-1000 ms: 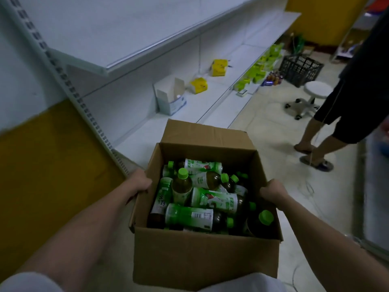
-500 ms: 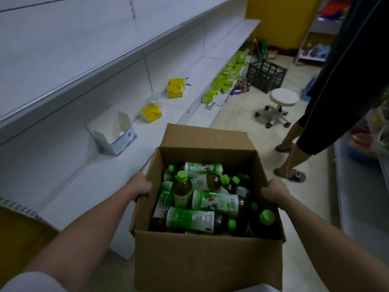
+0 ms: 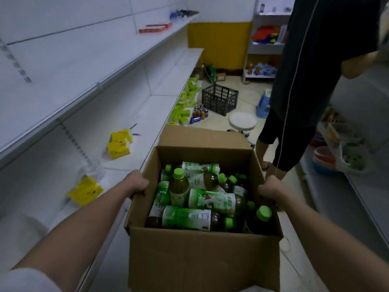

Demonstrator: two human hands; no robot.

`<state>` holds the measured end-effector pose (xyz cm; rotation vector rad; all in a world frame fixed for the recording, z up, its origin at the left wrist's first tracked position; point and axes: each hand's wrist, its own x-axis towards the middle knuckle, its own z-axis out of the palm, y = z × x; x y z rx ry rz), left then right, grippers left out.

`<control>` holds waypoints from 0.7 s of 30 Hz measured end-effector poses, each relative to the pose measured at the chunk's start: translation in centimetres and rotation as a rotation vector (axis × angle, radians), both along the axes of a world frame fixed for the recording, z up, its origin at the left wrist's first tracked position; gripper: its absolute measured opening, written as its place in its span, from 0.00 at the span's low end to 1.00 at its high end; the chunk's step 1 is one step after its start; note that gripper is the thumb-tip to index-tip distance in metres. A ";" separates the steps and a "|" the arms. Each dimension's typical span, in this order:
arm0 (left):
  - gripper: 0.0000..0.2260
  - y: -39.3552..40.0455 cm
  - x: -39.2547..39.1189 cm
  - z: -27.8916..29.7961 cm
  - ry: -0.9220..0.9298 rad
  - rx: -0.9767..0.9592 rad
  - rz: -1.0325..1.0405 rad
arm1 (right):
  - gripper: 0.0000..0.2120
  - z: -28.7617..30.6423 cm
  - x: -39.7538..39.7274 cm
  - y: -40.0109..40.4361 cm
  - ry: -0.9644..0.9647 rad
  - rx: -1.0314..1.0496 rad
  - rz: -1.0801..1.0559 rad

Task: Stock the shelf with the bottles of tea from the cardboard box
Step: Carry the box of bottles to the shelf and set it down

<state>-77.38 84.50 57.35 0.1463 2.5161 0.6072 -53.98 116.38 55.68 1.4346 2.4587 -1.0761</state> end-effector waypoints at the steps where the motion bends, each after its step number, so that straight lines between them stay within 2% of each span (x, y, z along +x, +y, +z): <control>1: 0.02 2.2 -1.8 0.5 0.010 0.000 0.000 | 0.04 0.3 -1.7 1.9 0.011 0.009 -0.013; 3: 0.01 6.5 -5.3 1.6 0.030 0.010 -0.006 | 0.02 0.6 -5.3 5.9 0.028 0.021 -0.039; 9: 0.01 18.8 -14.9 3.6 0.072 0.018 0.047 | 0.10 2.2 -16.9 19.6 0.059 0.013 0.023; 12: 0.05 24.3 -19.2 4.4 0.093 -0.009 0.068 | 0.04 3.5 -22.2 25.8 0.044 0.035 0.082; 15: 0.04 29.2 -23.4 4.7 0.069 0.015 0.105 | 0.04 4.7 -27.3 31.2 0.032 0.030 0.102; 19: 0.01 35.6 -29.2 3.1 0.003 0.021 0.134 | 0.08 3.7 -34.1 38.1 -0.020 0.008 0.113; 21: 0.03 38.9 -32.6 1.6 -0.023 0.021 0.141 | 0.12 2.3 -37.8 41.6 -0.046 0.022 0.123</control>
